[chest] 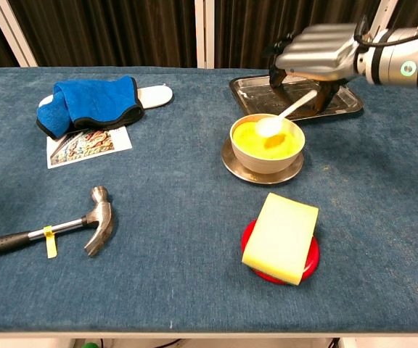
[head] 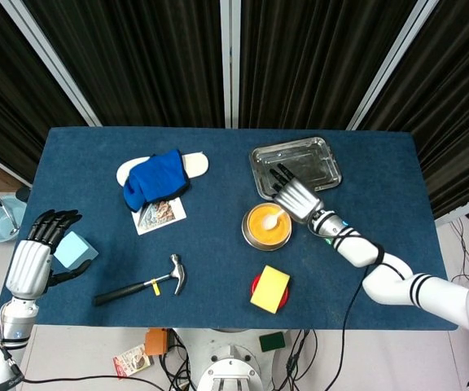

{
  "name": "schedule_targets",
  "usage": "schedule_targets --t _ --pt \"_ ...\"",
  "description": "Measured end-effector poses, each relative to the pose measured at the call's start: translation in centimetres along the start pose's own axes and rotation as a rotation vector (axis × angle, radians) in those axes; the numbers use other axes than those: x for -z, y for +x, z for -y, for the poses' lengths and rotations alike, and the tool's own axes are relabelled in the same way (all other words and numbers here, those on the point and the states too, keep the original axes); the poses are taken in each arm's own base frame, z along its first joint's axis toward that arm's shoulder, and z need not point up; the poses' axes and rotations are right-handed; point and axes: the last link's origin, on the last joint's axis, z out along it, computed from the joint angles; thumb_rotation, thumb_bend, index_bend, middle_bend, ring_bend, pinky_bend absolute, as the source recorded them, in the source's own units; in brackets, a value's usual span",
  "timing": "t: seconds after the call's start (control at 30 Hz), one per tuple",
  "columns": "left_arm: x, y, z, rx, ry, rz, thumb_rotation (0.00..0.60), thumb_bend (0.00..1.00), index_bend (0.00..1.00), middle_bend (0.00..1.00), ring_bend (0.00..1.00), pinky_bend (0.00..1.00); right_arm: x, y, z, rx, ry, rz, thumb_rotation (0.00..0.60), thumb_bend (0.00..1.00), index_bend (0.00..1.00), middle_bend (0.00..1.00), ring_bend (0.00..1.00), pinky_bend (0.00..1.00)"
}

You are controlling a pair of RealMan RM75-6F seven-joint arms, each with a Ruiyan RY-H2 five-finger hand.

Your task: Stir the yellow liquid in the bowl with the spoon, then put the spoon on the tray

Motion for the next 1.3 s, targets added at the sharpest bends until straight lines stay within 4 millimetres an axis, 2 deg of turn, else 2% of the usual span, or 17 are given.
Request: schedule_targets --t 0.3,0.53,0.9,1.3 --pt "0.2 -0.4 -0.1 0.006 0.001 0.008 0.6 0.13 0.17 0.15 0.13 0.11 -0.2 2.4 -0.3 0.422 0.067 -0.001 0.6 0.47 0.65 0.34 0.05 0.0" --pt "0.7 -0.7 0.4 0.016 0.017 0.009 0.6 0.13 0.17 0.16 0.13 0.12 -1.2 3.1 0.9 0.694 0.126 -0.007 0.6 0.47 0.66 0.34 0.06 0.0" --pt "1.1 -1.0 0.8 0.027 0.024 0.009 0.6 0.13 0.17 0.16 0.13 0.12 -2.4 2.2 4.0 0.768 0.184 -0.024 0.6 0.47 0.67 0.35 0.07 0.0" --pt "1.2 -1.2 1.1 0.034 0.026 0.006 0.6 0.13 0.17 0.15 0.13 0.11 -1.7 1.7 5.2 0.606 0.141 -0.041 0.6 0.47 0.69 0.36 0.08 0.0"
